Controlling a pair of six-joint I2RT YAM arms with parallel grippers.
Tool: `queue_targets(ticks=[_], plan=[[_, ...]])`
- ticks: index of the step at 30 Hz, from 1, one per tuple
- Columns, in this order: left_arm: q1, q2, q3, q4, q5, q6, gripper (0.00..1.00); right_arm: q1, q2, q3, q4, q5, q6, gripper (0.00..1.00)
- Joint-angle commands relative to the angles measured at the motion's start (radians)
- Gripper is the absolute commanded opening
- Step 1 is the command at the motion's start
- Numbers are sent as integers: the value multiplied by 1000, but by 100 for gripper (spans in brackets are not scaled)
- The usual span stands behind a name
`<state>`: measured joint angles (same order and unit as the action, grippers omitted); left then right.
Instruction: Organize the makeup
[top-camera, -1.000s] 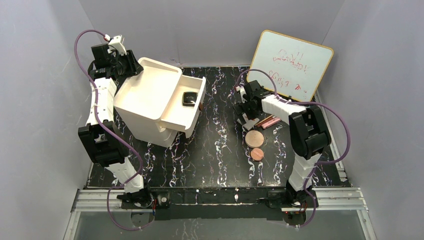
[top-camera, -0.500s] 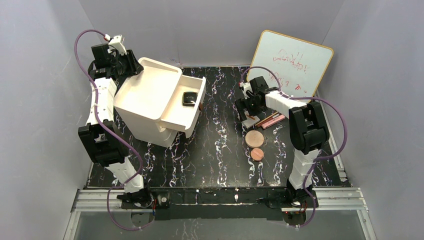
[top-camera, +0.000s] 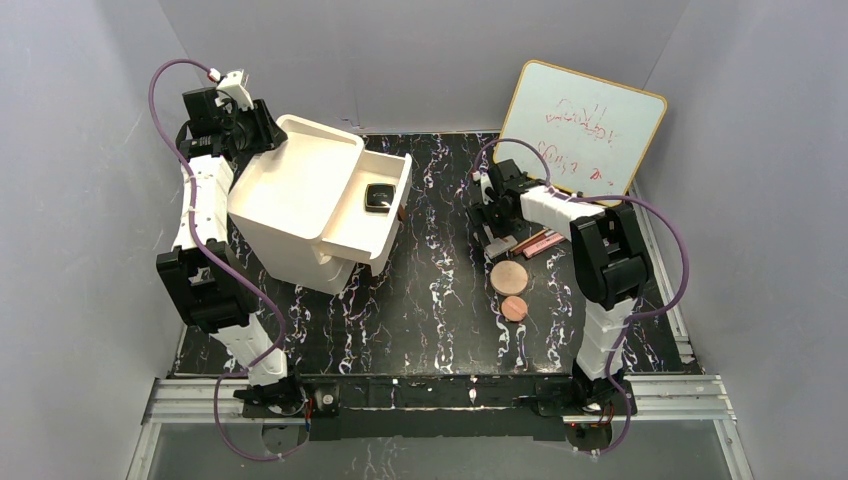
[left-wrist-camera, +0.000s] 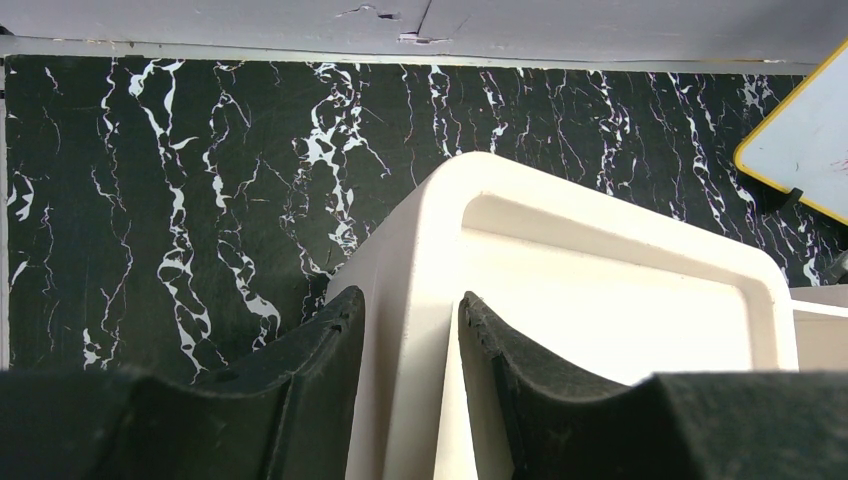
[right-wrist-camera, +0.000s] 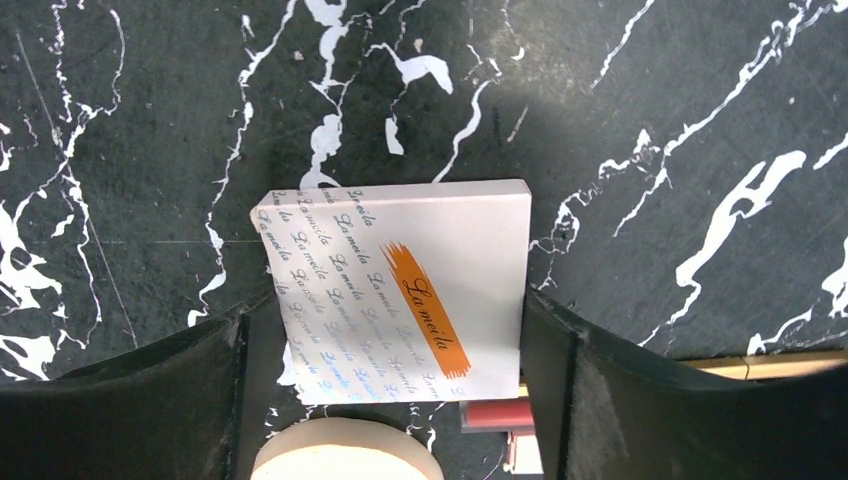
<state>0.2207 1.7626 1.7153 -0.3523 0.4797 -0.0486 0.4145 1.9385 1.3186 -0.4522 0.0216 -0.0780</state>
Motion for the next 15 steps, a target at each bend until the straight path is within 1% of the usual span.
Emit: queue_targets(ticks=[1, 3, 4, 7, 9, 12, 15], plan=[[-3, 14, -8, -49, 22, -5, 38, 6, 36, 41, -45, 84, 27, 73], [-2, 14, -8, -49, 22, -5, 38, 8, 46, 47, -53, 109, 41, 49], [-3, 13, -7, -49, 23, -5, 39, 9, 49, 50, -56, 125, 47, 41], [-2, 15, -7, -49, 25, -6, 38, 8, 51, 83, -84, 189, 69, 34], [-3, 14, -6, -49, 25, -7, 39, 8, 32, 120, -109, 227, 70, 26], [-3, 17, -6, -48, 25, -8, 39, 15, -35, 185, -121, 222, 105, 25], [-2, 17, -5, -49, 22, -8, 39, 22, -113, 246, -109, 174, 118, 26]])
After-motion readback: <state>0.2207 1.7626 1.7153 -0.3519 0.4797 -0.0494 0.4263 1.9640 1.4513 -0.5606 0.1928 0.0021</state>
